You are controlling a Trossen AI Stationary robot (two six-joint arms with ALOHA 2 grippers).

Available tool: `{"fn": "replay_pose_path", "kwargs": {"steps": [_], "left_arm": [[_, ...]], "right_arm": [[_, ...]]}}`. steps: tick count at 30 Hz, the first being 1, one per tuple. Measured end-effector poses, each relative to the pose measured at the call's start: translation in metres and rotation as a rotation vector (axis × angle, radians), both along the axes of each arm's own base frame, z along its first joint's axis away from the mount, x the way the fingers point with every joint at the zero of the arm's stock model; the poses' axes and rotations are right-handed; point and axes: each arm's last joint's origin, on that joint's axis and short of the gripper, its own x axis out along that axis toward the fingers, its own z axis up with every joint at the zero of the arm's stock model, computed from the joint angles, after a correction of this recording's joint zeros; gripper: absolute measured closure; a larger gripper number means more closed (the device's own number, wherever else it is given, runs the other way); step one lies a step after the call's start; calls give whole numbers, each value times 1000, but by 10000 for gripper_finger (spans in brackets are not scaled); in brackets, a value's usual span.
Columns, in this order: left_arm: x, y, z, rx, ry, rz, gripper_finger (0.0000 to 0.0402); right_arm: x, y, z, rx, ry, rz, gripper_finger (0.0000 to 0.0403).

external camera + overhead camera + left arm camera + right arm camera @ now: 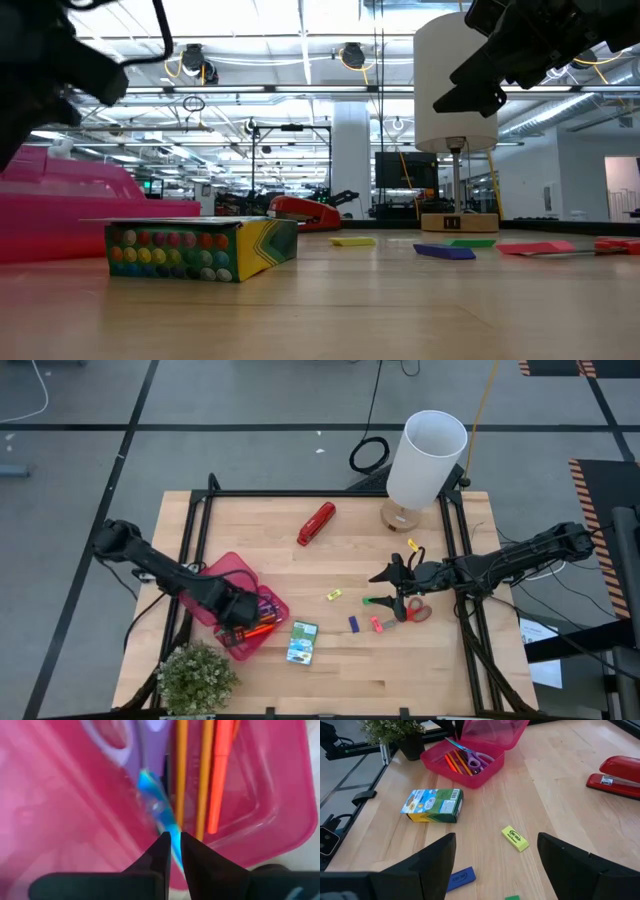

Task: Pack school essentials
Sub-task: Put the purple scissors into the red supply box

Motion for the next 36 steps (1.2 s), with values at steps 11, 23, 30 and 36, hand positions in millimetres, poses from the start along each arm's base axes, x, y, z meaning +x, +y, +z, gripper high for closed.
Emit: {"fn": "replay_pose_path", "kwargs": {"steps": [11, 23, 30, 36], "left_arm": [[-4, 6, -22, -22, -25, 5, 386], [14, 16, -22, 16, -193, -55, 390], [21, 13, -3, -43, -168, 5, 379], [13, 2, -1, 33, -145, 50, 301]], "right_arm": [[0, 0, 0, -17, -2, 8, 131], [0, 0, 0, -15, -3, 8, 131], [0, 0, 0, -14, -3, 7, 131], [0, 0, 0, -15, -4, 8, 131]]}}
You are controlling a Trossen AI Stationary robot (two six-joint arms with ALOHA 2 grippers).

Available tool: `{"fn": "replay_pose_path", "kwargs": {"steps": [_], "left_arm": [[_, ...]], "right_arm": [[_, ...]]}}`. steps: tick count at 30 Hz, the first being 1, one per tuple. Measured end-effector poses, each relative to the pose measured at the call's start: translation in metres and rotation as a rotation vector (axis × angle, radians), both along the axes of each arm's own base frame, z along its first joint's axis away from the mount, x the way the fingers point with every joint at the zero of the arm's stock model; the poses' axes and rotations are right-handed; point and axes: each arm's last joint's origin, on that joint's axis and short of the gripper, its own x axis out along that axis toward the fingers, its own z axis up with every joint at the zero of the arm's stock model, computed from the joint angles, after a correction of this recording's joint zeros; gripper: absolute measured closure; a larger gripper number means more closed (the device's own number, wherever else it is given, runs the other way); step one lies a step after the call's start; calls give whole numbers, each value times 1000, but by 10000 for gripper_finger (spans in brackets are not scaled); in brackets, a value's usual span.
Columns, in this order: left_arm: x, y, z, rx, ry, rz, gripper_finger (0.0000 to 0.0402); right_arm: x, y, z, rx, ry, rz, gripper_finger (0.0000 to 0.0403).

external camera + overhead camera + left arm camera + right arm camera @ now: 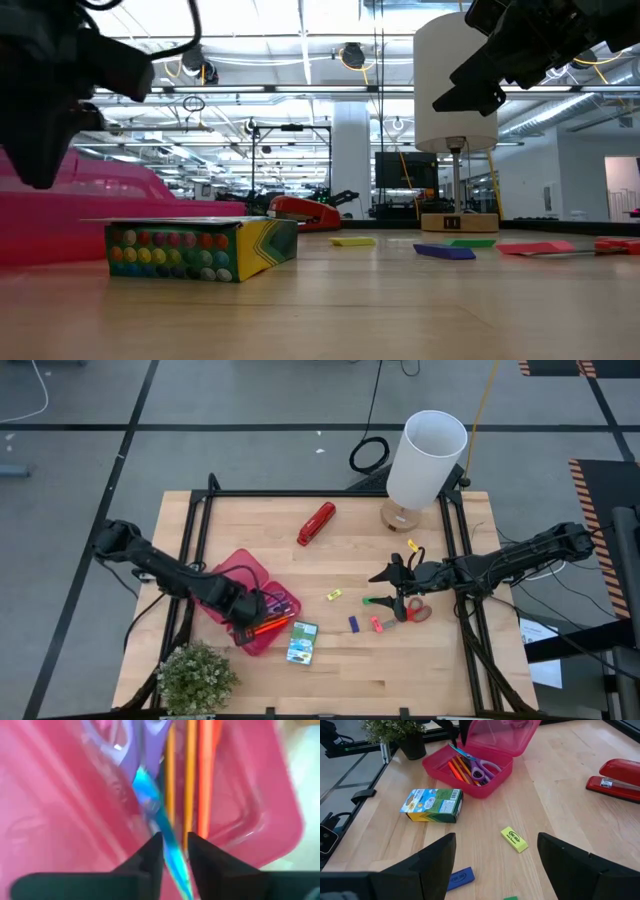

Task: Pack school essentials
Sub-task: Put the purple scissors into the red supply box

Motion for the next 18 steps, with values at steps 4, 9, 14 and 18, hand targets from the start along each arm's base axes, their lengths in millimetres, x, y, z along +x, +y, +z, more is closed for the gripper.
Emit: {"fn": "replay_pose_path", "kwargs": {"steps": [4, 9, 14, 18], "left_arm": [[-5, -4, -4, 22, 29, 52, 237], [-6, -7, -12, 16, 32, 67, 189], [-8, -6, -19, 10, 22, 75, 192], [-11, -5, -25, 15, 32, 74, 230]], "right_arm": [[0, 0, 0, -1, 0, 0, 131], [0, 0, 0, -1, 0, 1, 131], [0, 0, 1, 0, -6, 1, 131], [0, 0, 1, 0, -6, 1, 131]]}}
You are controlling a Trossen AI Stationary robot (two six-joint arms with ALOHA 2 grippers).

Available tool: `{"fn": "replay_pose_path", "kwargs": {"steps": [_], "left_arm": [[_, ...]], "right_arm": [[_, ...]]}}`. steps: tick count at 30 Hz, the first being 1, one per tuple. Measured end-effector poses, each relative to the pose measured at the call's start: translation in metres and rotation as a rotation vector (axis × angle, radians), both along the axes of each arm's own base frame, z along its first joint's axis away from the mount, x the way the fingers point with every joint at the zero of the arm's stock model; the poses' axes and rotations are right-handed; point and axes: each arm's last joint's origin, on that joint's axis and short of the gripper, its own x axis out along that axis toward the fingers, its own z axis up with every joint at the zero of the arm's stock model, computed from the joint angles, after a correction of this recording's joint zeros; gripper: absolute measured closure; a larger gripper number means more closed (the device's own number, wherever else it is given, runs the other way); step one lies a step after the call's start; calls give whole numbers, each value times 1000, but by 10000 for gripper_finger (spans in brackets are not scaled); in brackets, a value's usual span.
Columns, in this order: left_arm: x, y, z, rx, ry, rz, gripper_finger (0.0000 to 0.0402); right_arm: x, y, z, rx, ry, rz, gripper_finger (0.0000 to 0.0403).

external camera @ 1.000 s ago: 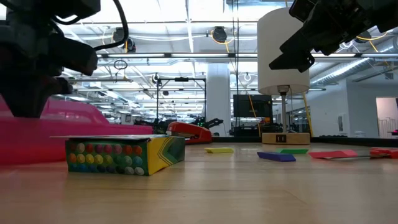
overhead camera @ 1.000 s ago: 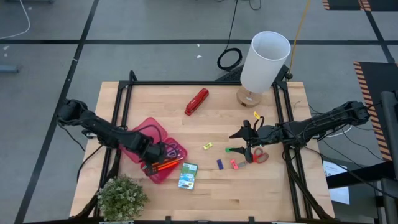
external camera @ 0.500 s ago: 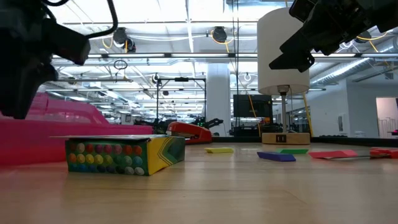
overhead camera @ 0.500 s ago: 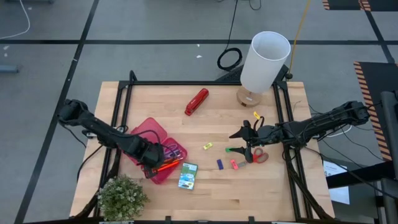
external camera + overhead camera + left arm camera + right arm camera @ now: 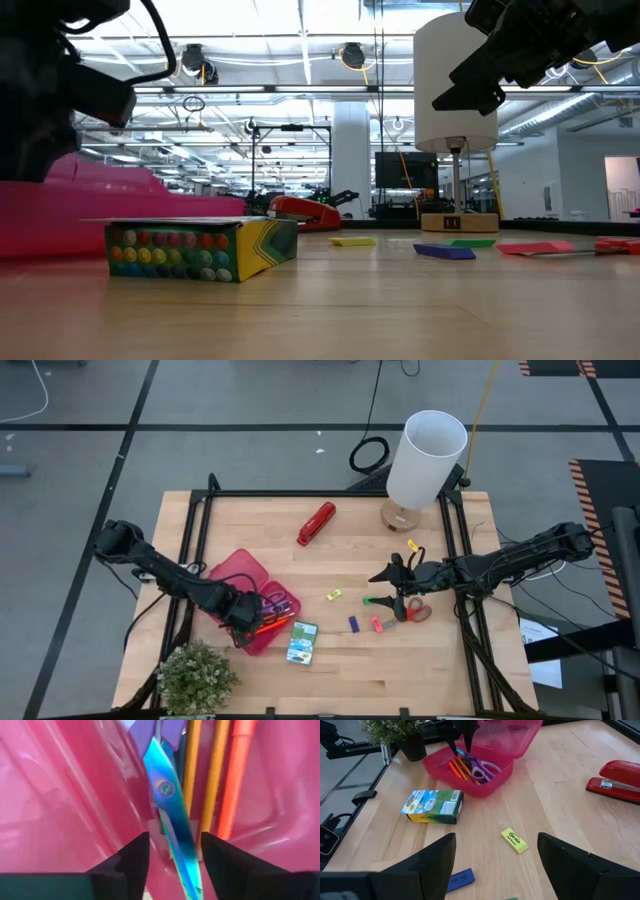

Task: Pack school essentials
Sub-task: Put the purple scissors into the red supply box

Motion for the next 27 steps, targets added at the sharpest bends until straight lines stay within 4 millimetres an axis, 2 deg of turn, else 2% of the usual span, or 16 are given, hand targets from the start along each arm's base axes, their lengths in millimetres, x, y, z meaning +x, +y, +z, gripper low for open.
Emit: {"fn": "replay_pose_path", "kwargs": {"steps": [8, 13, 17, 27], "left_arm": [[-1, 1, -1, 27, -2, -1, 348], [-1, 1, 0, 29, -3, -4, 392], [2, 1, 2, 33, -29, -5, 386], [2, 0, 2, 22, -25, -3, 291]], "right_arm": [[0, 0, 0, 0, -1, 0, 131], [0, 0, 0, 0, -1, 0, 131], [0, 0, 0, 0, -1, 0, 131], [0, 0, 0, 0, -1, 0, 131]]}}
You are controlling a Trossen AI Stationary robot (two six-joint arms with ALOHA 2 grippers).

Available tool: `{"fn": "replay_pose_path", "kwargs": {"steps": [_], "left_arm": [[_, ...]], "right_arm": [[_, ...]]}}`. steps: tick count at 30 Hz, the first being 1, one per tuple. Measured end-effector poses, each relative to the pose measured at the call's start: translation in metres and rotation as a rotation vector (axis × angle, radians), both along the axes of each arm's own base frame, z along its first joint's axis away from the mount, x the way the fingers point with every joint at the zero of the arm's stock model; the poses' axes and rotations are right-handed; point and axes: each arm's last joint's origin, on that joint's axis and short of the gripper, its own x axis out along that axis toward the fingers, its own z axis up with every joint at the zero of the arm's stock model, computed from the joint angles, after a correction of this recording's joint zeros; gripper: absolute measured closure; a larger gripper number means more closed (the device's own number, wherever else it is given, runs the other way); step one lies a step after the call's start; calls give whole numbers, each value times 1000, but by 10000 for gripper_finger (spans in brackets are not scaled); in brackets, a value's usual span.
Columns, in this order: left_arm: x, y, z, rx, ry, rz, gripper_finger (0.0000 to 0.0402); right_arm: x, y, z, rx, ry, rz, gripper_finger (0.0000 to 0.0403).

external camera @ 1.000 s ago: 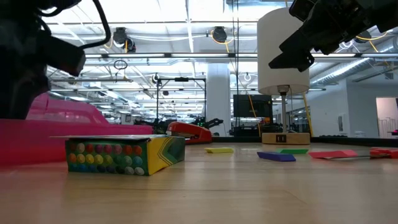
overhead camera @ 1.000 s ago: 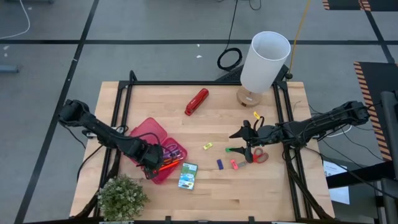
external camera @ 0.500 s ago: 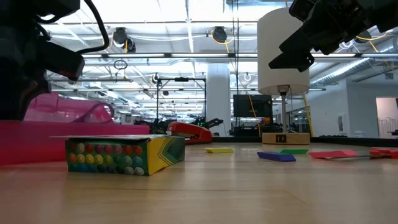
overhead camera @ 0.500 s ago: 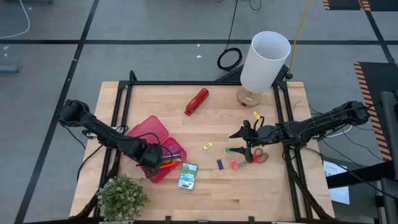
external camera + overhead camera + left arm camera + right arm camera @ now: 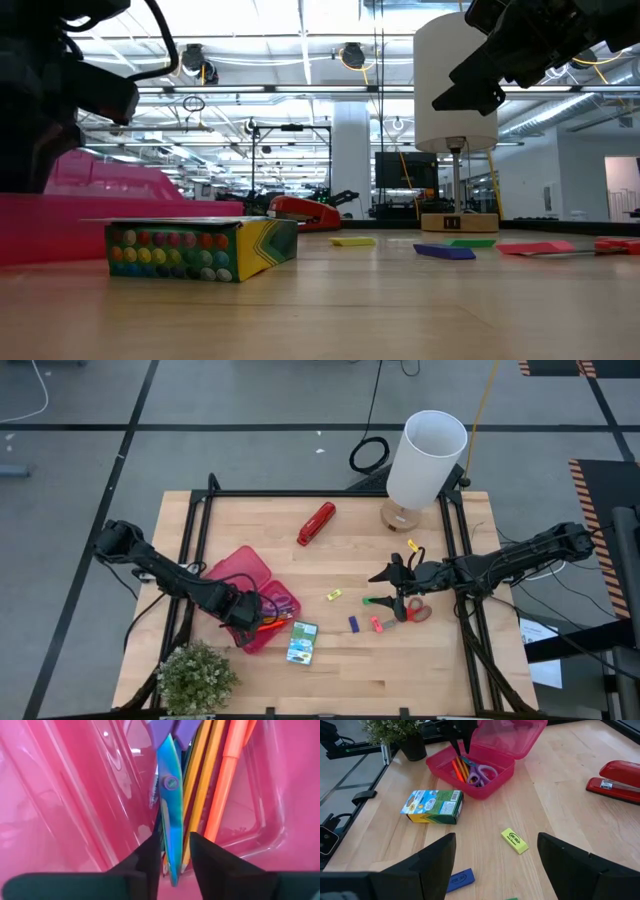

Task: Pack school essentials
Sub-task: Put the purple scissors into the red supply box, then put the red scissors into the red supply box

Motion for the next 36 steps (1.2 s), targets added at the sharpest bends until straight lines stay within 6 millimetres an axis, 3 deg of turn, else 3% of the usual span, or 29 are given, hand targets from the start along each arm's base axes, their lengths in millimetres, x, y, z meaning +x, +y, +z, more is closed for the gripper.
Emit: {"fn": "replay_pose_path", "kwargs": {"steps": [10, 21, 28, 36], "left_arm": [[11, 4, 2, 15, -106, -28, 257], [24, 1, 27, 131, -282, -124, 256], [35, -9, 35, 205, -468, -191, 256], [37, -20, 40, 257, -571, -242, 256]], "right_arm": [[-2, 0, -5, 20, 54, -15, 131], [-21, 8, -26, 69, 333, -48, 155], [-44, 16, -39, 73, 590, -71, 171], [-62, 20, -24, 40, 834, -78, 172]]}}
